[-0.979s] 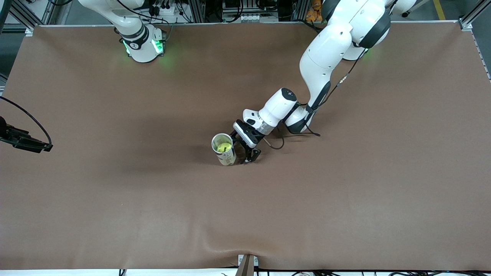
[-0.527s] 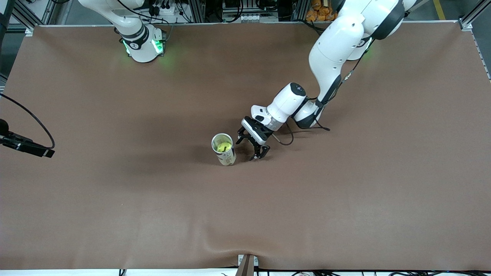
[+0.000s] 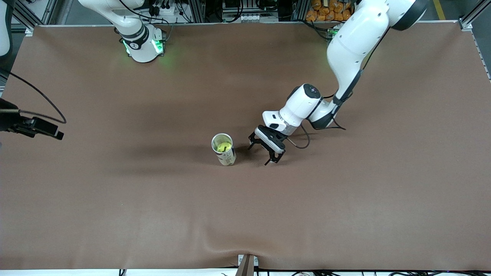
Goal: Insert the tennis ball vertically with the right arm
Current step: 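Open the left gripper and draw it back from the upright tube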
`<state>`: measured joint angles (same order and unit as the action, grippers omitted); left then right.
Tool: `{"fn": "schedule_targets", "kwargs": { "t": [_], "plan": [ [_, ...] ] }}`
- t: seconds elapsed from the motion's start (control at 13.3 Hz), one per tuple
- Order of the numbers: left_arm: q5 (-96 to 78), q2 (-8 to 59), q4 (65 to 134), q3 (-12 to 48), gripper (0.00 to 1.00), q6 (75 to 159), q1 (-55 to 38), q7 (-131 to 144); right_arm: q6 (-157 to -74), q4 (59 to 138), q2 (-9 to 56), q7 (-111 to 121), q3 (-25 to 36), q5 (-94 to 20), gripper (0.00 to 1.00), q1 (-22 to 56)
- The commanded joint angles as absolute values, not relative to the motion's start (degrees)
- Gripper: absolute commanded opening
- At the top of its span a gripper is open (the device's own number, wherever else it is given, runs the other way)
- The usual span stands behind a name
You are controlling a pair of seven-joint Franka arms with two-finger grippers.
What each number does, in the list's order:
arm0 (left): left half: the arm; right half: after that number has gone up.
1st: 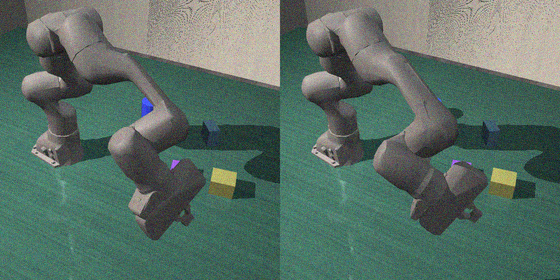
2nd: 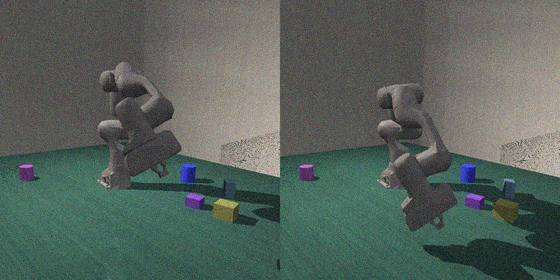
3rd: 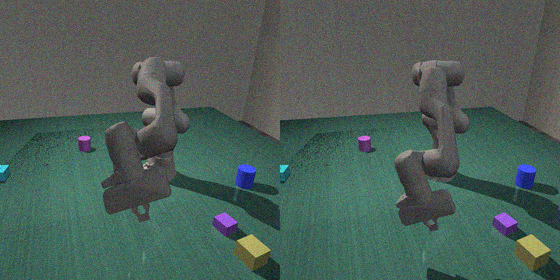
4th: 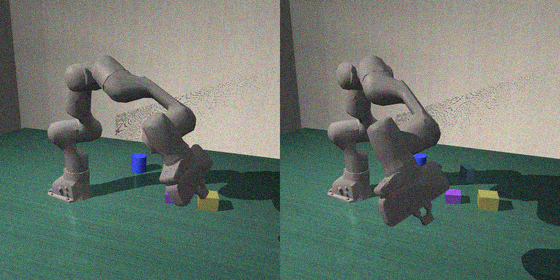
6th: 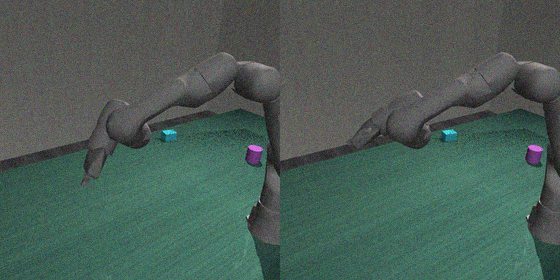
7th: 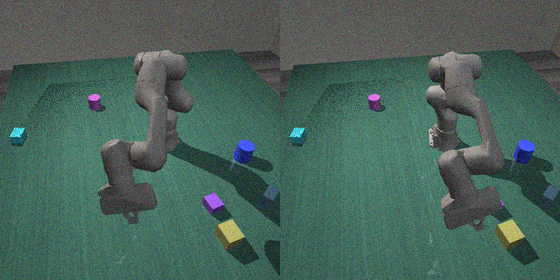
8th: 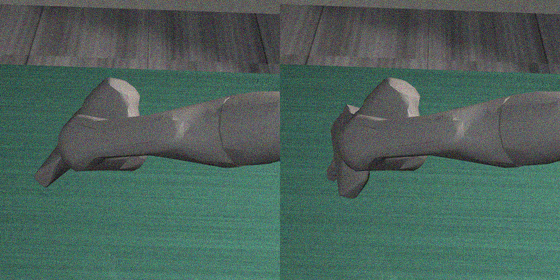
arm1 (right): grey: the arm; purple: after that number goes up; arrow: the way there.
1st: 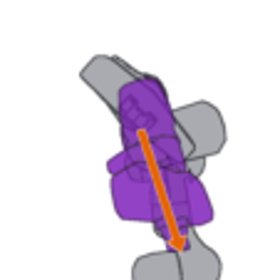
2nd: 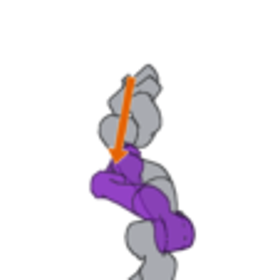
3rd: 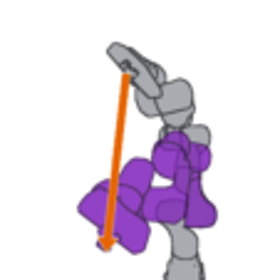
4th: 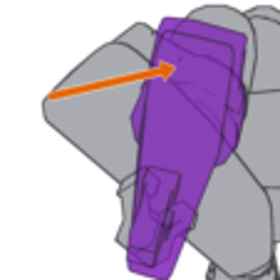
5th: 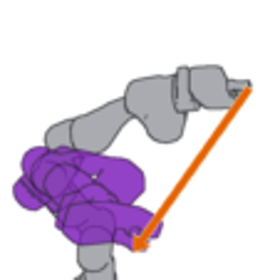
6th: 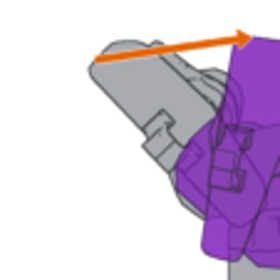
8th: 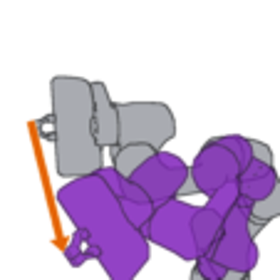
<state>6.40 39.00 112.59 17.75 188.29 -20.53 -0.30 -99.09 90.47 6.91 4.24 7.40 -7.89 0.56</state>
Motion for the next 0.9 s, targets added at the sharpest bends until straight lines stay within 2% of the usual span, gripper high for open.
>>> {"fn": "schedule_targets", "kwargs": {
  "t": [0.0, 0.15, 0.38, 0.6, 0.83],
  "plan": [
    [5.72, 33.84, 114.52, 18.28, 1.0, 182.55, -17.68, 2.2, -100.72, 94.39, 1.16, 6.95, 6.5, -6.25, 1.0, 0.17],
    [5.54, 30.78, 114.52, 18.28, 1.0, 178.27, -14.52, 3.42, -100.2, 95.0, -1.22, 6.77, 6.59, -2.05, 1.0, 0.7],
    [5.54, 24.72, 111.46, 18.11, 1.0, 162.04, -9.16, 3.52, -96.87, 95.45, -4.56, 6.94, 6.59, 1.32, 1.0, 1.41],
    [5.36, 21.11, 109.78, 18.28, 1.0, 151.82, -4.93, 3.69, -93.43, 94.75, -5.54, 7.21, 6.24, 2.37, 1.0, 1.49],
    [5.1, 18.9, 102.69, 18.11, 1.0, 132.0, -1.41, 4.04, -93.34, 94.4, -4.83, 7.12, 6.24, 2.37, 1.0, 1.93]
  ]
}}
